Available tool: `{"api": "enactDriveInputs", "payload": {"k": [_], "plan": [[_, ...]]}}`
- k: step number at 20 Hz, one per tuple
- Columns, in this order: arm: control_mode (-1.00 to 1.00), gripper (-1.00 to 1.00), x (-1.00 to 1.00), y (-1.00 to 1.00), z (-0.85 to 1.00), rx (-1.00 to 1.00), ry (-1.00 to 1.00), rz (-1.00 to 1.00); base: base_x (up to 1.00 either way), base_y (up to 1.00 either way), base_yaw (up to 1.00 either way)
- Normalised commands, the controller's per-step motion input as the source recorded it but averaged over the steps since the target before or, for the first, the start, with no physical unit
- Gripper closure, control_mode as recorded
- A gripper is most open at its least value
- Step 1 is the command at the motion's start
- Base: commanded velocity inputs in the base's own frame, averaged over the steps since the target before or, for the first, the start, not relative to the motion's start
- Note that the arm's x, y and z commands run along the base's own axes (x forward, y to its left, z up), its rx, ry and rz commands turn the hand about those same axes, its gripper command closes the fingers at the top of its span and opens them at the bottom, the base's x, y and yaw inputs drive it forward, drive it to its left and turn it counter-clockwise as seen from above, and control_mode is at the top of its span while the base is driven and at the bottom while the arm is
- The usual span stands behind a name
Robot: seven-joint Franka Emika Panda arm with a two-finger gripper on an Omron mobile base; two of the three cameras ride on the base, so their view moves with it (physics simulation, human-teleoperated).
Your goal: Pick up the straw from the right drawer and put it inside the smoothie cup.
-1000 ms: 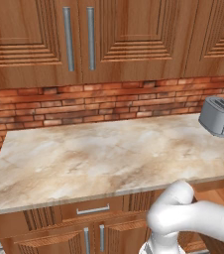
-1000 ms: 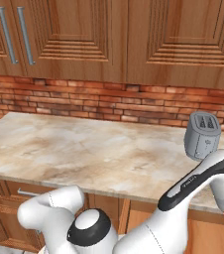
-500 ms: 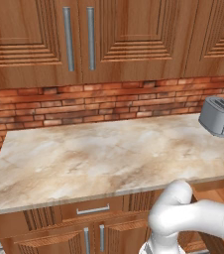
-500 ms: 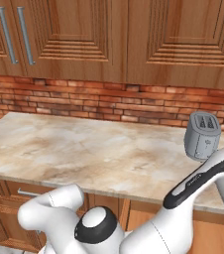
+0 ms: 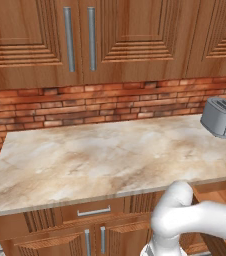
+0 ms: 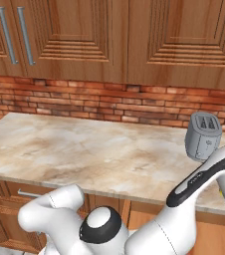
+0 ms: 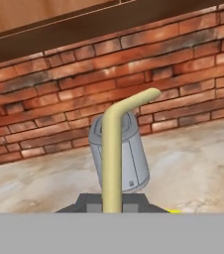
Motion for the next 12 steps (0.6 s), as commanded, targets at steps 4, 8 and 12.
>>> {"api": "enactDriveInputs", "payload": {"k": [4,8,12], "plan": [[-1.00,1.00,0.29,-0.04,0.00,0.00,0.00,-0.01,0.00,0.00,0.00],[-1.00,1.00,0.22,-0.13,-0.01,0.00,0.00,-0.01,0.00,0.00,0.00],[-1.00,1.00,0.09,-0.23,-0.06,0.00,0.00,0.00,0.00,0.00,0.00]]}}
